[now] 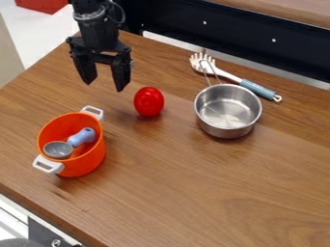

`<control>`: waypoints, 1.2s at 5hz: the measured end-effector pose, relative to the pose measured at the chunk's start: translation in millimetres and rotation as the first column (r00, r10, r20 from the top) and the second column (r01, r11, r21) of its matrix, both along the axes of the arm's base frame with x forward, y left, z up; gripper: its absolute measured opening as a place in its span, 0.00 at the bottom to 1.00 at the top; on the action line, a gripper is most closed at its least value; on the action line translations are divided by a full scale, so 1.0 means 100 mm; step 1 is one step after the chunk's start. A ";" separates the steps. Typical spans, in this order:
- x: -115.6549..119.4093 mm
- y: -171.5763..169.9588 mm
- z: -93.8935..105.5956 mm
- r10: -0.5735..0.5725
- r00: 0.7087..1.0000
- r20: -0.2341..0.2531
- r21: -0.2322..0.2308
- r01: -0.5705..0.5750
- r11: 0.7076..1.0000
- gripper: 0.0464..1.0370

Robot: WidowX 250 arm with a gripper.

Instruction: Put the blue spoon in the right silver container

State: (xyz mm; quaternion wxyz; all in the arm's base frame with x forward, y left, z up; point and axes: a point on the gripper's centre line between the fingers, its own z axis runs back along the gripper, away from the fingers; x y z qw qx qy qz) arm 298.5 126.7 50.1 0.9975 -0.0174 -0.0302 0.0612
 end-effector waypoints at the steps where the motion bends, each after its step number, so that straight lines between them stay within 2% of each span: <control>1: -0.05 -0.02 -0.11 -0.002 0.999 -0.036 -0.017 0.001 1.000 0.96; 2: -0.07 -0.03 -0.10 -0.023 0.999 -0.040 -0.023 0.022 0.999 0.96; 3: -0.12 -0.01 0.05 -0.053 0.999 -0.002 -0.026 0.053 0.998 0.96; 5: -0.50 0.07 0.18 -0.133 0.991 0.017 -0.041 0.134 0.990 0.96; 6: -0.65 0.06 0.15 -0.156 0.988 -0.005 -0.056 0.155 0.986 0.96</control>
